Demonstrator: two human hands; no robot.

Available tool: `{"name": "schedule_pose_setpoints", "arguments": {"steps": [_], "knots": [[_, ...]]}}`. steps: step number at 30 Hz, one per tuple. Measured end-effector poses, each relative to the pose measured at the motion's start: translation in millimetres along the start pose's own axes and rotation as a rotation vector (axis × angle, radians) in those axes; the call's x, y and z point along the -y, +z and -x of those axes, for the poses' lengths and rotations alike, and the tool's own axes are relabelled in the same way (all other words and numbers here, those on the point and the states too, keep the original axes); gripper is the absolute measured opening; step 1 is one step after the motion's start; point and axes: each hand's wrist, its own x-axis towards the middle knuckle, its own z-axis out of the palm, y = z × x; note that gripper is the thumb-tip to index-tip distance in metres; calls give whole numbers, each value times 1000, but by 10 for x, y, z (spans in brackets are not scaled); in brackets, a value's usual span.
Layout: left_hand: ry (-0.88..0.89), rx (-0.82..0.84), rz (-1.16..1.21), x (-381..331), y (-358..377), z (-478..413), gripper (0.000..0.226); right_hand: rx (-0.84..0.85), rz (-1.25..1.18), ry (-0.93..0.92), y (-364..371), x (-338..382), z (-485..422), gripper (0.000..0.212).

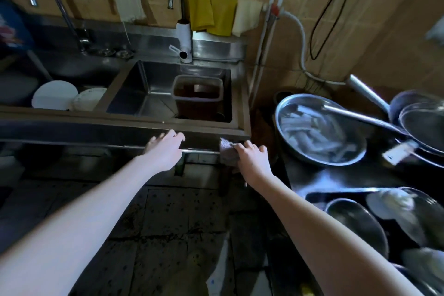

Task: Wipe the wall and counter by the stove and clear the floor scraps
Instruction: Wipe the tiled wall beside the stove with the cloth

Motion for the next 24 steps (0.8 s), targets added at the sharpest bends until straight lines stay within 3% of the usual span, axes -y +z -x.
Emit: {"name": "schedule_pose_setpoints", "arguments": {"steps": [10,16,24], "knots": [[76,-73,-92,-600,-187,1136,37,-121,-15,13,-465,-87,1361,38],[198,-148,-119,-832,-241,1385,35,-222,28,148,-674,-179,1945,35],[397,-81,-127,-1564,-76,1629,38,-257,78,330,-772,-392,2938,35]]}}
